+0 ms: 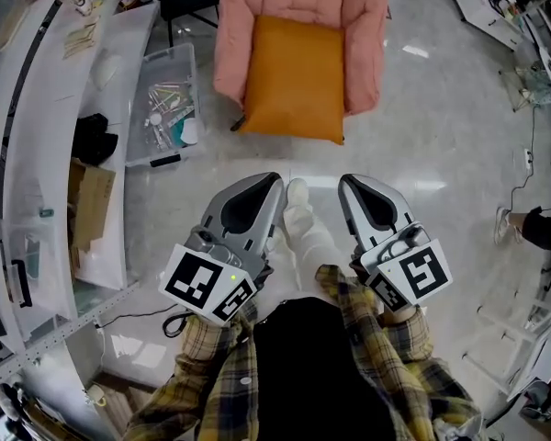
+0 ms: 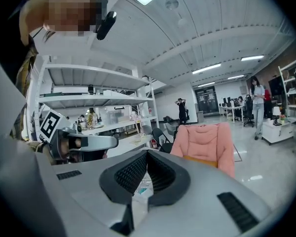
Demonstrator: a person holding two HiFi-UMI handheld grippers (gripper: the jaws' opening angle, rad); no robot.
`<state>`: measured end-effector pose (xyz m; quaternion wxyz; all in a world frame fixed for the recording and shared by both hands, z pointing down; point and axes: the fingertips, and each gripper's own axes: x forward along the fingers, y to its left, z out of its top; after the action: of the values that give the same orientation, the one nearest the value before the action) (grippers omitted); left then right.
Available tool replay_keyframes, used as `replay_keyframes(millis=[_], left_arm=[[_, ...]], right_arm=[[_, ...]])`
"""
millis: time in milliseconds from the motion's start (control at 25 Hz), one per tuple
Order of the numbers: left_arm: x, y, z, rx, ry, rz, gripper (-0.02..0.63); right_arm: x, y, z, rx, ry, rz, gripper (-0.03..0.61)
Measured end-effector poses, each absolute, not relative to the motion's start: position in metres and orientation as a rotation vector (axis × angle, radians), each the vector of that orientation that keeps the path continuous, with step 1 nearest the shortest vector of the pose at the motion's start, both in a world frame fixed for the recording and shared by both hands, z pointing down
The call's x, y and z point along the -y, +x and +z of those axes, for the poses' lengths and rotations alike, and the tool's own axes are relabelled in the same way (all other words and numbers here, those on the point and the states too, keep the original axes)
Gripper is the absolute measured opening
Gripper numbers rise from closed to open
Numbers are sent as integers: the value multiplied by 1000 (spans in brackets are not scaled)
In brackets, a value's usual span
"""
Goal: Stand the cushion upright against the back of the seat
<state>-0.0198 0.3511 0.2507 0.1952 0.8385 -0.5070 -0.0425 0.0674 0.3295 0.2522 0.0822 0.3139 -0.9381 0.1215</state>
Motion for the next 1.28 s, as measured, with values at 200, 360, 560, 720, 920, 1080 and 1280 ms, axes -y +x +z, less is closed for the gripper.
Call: replay_keyframes(millis=[200,360,560,720,920,1080,1280], left_arm=[[-330,-32,254,1446,2339,-111,5],[-299,-41,251,1472,2345,-104,5],[-250,-48,237,1489,2362,-111,5],[-211,-42,228,1492,2382,-96,5],[-175,-32,225,1505,2382,-78,5],[-157,-29,231,1509,2357,-54,5],[-145,-37,238,1488,2349,-36,5]], right_arm=[[-304,61,257,2824,936,371,20],[-269,49,250,2859,921,373,20],[-221,38,237,2889,896,365,20],[-184,47,231,2902,890,320,20],[-149,60,229,2914,905,312,20],[-133,64,239,2894,886,337,20],[-124,57,255,2859,896,394,20]])
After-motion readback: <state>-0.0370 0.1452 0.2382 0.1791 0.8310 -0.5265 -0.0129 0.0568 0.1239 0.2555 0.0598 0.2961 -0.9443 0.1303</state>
